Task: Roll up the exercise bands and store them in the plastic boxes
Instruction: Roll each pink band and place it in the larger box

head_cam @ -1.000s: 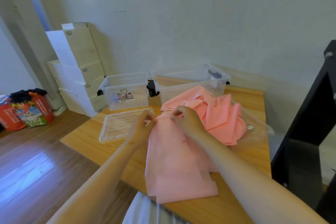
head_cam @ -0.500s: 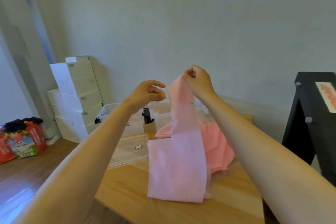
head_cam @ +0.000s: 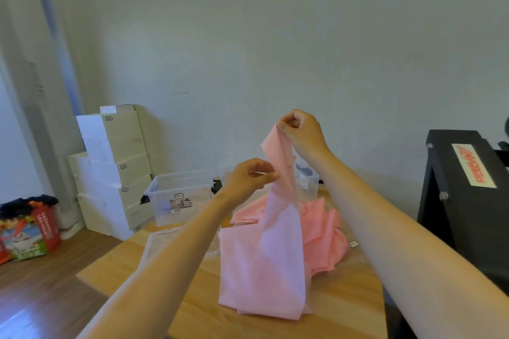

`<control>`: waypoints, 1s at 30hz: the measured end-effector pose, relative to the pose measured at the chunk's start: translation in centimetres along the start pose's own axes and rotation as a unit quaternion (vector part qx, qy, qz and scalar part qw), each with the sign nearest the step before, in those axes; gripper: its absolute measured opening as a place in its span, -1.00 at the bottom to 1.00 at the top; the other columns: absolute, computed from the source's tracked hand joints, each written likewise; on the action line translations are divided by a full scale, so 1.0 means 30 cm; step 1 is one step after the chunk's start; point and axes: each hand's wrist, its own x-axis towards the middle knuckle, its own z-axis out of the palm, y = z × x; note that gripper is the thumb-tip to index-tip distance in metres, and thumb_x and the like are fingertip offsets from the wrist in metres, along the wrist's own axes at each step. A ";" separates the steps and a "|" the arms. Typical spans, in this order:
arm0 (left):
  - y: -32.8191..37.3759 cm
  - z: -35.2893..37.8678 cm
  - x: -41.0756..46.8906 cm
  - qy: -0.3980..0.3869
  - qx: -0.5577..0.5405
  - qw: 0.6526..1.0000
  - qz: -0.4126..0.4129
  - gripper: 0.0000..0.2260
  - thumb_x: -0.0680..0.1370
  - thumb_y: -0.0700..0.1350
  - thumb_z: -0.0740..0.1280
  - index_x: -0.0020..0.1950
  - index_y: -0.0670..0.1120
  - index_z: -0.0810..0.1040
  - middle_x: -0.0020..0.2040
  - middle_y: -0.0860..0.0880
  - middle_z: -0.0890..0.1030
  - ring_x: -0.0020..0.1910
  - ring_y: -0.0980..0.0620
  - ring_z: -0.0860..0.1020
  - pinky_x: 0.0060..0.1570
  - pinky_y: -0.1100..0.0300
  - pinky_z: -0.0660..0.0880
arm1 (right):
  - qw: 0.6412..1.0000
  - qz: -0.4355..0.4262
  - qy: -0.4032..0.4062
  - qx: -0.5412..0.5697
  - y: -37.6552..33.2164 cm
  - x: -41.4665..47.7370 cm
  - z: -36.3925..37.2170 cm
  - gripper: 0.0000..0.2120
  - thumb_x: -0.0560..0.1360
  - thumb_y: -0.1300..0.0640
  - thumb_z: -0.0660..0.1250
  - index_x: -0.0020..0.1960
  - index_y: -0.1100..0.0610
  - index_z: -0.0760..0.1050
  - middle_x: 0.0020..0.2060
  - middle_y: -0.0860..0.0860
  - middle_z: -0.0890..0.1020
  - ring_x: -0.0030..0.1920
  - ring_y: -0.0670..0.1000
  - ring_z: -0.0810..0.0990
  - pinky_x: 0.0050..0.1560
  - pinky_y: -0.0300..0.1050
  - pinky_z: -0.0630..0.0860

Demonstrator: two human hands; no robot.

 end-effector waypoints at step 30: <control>0.426 -0.319 0.149 0.181 0.097 0.970 0.130 -0.89 0.55 -0.15 0.40 -0.17 -0.12 0.62 -0.28 0.02 0.59 -0.28 0.12 0.51 -0.18 0.28 0.46 | 0.998 -0.041 0.024 0.039 -0.206 0.102 -0.152 -0.87 0.50 0.21 0.33 -0.22 0.06 0.50 -0.24 -0.01 0.59 -0.15 0.03 0.58 -0.01 0.04 0.58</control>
